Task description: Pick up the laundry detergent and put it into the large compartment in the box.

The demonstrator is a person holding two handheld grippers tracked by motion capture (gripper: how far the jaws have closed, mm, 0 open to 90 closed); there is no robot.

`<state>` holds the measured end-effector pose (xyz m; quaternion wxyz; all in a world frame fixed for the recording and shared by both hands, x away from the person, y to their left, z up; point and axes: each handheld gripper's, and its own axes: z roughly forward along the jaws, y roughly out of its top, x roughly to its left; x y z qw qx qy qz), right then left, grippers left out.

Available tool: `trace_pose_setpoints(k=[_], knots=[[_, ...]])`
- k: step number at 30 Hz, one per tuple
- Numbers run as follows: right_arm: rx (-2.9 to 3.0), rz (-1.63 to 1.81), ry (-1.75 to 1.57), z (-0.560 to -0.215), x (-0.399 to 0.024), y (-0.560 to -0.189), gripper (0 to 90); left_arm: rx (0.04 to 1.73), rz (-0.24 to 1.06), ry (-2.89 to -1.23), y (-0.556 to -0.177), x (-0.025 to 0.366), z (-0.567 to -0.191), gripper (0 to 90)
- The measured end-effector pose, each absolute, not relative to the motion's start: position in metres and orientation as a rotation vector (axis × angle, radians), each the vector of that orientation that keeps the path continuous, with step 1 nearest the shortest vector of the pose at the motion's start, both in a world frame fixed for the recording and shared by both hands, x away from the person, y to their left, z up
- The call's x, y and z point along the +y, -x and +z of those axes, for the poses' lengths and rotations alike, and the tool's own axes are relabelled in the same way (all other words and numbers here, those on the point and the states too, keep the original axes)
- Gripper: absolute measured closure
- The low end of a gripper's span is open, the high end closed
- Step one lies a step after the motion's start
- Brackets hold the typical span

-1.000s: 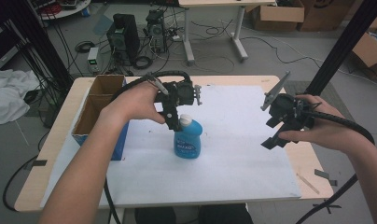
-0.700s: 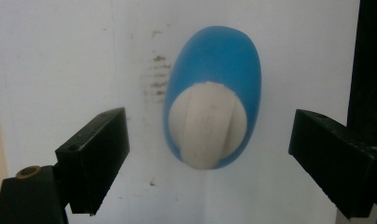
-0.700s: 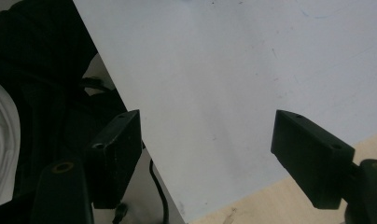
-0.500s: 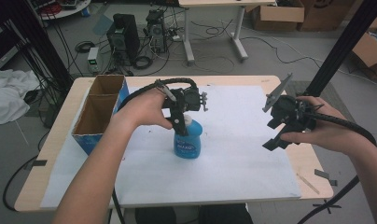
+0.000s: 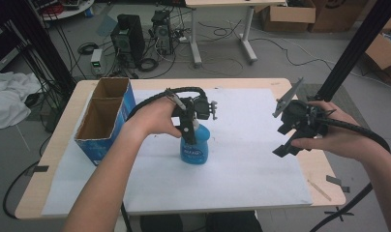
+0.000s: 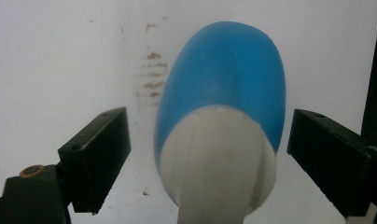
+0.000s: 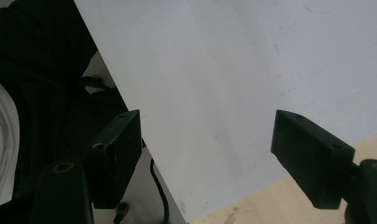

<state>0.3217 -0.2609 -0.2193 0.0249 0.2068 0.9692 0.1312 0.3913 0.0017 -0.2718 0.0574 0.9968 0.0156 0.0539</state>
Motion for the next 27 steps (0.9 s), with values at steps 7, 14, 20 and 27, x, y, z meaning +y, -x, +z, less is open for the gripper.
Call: trace_pose_setpoints(k=[7, 14, 20, 27], knots=[[3.002, 0.402, -0.642, -0.222, -0.261, -0.322, 24.4, 0.04, 0.159, -3.04, -0.392, -0.001, -0.278, 13.8], [3.004, 0.404, -0.64, -0.222, -0.261, -0.322, 24.5, 0.046, 0.161, -3.045, -0.394, -0.002, -0.281, 13.9], [3.004, 0.399, -0.642, -0.222, -0.262, -0.322, 24.5, 0.053, 0.147, -3.049, -0.395, -0.002, -0.284, 13.9], [3.007, 0.398, -0.636, -0.223, -0.261, -0.323, 24.4, 0.044, 0.14, -3.061, -0.395, -0.003, -0.287, 15.6]])
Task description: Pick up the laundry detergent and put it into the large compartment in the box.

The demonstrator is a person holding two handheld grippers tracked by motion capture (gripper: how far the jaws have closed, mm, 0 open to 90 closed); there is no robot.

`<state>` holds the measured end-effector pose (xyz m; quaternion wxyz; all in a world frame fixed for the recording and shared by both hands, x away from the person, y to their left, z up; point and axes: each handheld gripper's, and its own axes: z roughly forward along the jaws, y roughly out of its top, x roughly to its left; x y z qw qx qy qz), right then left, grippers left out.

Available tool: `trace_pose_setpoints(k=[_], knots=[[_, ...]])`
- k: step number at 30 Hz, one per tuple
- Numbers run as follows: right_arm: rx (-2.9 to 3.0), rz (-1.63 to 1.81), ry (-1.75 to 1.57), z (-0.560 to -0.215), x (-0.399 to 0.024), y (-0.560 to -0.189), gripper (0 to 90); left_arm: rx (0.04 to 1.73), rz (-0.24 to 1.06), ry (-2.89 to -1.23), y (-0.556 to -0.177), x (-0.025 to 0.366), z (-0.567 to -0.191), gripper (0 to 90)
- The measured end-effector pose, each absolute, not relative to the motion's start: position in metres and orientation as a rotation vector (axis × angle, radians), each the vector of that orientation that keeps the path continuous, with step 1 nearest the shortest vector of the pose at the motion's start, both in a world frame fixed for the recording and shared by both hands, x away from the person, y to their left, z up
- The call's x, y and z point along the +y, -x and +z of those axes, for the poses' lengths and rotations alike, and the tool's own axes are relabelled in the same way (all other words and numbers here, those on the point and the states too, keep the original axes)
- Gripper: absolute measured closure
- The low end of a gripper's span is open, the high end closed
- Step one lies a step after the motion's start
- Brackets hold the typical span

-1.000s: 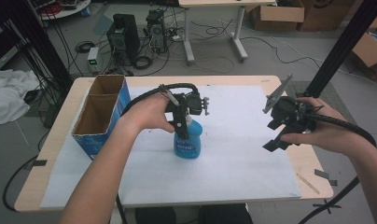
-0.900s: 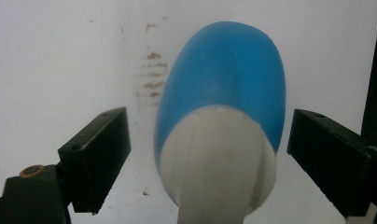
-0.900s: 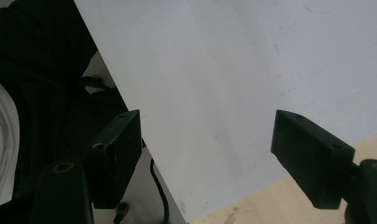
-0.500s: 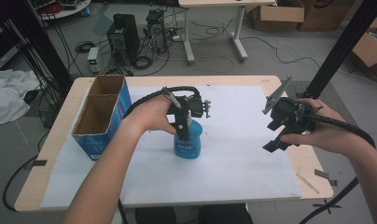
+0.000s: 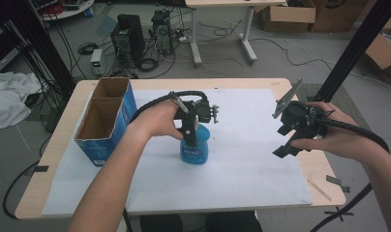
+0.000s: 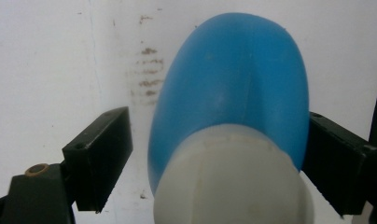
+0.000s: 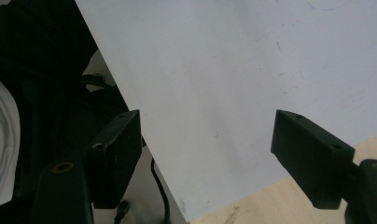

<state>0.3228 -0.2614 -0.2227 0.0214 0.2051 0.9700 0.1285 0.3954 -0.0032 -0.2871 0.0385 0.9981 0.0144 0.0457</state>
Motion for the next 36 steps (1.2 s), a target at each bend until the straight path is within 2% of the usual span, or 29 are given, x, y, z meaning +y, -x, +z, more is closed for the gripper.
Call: trace_pose_setpoints(k=[36], knots=[[3.016, 0.378, -0.63, -0.2248, -0.259, -0.3236, 24.5, 0.01, 0.106, -3.076, -0.3969, -0.0032, -0.2903, 24.2]])
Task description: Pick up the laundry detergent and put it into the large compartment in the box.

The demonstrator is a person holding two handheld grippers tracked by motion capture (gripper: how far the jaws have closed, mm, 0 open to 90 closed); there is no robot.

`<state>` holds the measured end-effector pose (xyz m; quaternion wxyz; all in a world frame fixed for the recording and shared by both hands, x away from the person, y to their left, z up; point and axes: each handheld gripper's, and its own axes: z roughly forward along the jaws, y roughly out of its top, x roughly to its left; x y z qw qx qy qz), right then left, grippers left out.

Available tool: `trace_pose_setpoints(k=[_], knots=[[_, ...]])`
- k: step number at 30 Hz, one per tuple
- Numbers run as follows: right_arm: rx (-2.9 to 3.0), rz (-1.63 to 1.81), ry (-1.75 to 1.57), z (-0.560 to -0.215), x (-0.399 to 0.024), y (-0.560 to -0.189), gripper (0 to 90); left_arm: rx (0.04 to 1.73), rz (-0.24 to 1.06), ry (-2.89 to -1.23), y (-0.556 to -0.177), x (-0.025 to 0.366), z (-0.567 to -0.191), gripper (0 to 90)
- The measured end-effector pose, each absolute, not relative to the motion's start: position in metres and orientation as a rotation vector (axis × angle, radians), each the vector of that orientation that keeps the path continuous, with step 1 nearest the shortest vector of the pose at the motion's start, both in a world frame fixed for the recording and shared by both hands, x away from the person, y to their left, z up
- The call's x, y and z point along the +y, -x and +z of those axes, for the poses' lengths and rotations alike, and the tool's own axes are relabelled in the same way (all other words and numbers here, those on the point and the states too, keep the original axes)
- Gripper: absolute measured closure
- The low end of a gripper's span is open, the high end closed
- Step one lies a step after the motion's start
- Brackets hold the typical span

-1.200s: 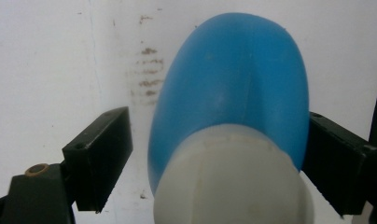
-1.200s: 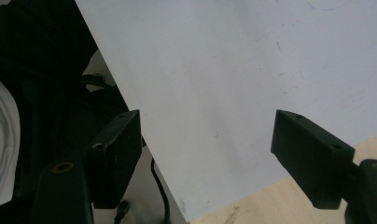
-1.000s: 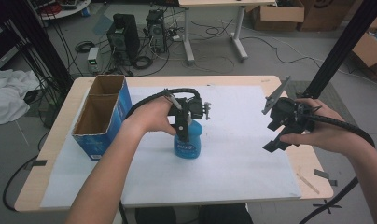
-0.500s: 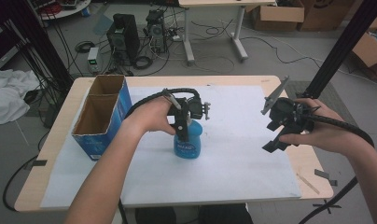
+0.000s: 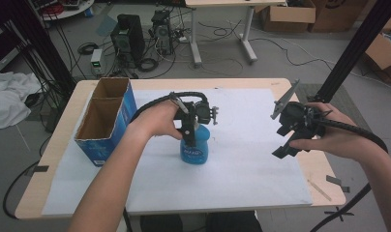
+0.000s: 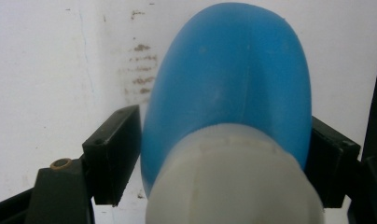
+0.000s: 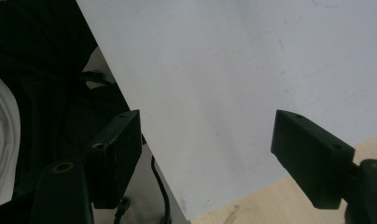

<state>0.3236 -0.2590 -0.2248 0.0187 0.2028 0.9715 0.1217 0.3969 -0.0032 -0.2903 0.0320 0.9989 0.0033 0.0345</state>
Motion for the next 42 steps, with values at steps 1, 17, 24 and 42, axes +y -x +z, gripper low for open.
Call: trace_pose_setpoints(k=[1, 17, 24, 42], knots=[[3.016, 0.378, -0.63, -0.2248, -0.259, -0.3236, 24.5, 0.012, 0.101, -3.073, -0.397, -0.0033, -0.2906, 24.2], [3.026, 0.372, -0.631, -0.2265, -0.2585, -0.3237, 24.5, -0.01, 0.07, -3.082, -0.3963, -0.0061, -0.2904, 31.5], [3.025, 0.374, -0.631, -0.2262, -0.2584, -0.324, 24.5, -0.016, 0.066, -3.085, -0.397, -0.0055, -0.2898, 35.4], [3.02, 0.379, -0.645, -0.2257, -0.2609, -0.3246, 24.5, -0.054, 0.092, -3.104, -0.3952, -0.0088, -0.2885, 37.2]])
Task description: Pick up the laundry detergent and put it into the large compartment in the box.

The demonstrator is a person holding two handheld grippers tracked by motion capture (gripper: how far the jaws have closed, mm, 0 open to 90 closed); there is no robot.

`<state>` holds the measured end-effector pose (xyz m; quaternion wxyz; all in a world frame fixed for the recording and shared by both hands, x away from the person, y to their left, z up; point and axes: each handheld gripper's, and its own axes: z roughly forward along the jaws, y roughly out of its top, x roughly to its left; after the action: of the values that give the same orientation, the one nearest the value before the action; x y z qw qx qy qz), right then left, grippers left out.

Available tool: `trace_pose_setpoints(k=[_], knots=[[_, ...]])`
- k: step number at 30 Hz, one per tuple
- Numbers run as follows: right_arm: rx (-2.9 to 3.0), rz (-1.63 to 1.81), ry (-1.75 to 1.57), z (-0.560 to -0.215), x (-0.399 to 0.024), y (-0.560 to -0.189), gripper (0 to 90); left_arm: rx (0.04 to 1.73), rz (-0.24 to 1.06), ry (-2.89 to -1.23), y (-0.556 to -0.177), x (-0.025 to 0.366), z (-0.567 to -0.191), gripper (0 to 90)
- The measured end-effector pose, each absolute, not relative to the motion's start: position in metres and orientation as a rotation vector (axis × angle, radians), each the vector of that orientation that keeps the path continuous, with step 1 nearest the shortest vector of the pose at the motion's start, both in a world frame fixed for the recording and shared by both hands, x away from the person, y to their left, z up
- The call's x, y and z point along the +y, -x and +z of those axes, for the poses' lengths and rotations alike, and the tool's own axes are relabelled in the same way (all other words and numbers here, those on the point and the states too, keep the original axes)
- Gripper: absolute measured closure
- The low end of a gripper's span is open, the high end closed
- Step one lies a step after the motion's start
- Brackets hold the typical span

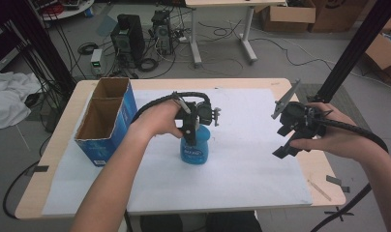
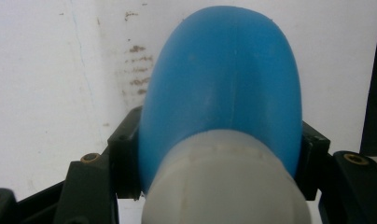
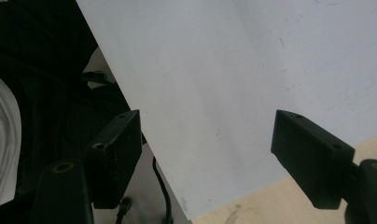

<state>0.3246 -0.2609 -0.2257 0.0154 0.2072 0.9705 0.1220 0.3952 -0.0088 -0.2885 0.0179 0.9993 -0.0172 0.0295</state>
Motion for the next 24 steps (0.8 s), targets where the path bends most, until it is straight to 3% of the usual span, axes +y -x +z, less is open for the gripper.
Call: trace_pose_setpoints(k=[12, 24], knots=[[3.013, 0.381, -0.649, -0.223, -0.261, -0.325, 24.5, 0.033, 0.111, -3.093, -0.395, -0.007, -0.262, 37.5], [3.014, 0.379, -0.633, -0.221, -0.255, -0.328, 24.4, 0.405, 0.139, -3.094, -0.398, 0.01, -0.197, 37.6]])
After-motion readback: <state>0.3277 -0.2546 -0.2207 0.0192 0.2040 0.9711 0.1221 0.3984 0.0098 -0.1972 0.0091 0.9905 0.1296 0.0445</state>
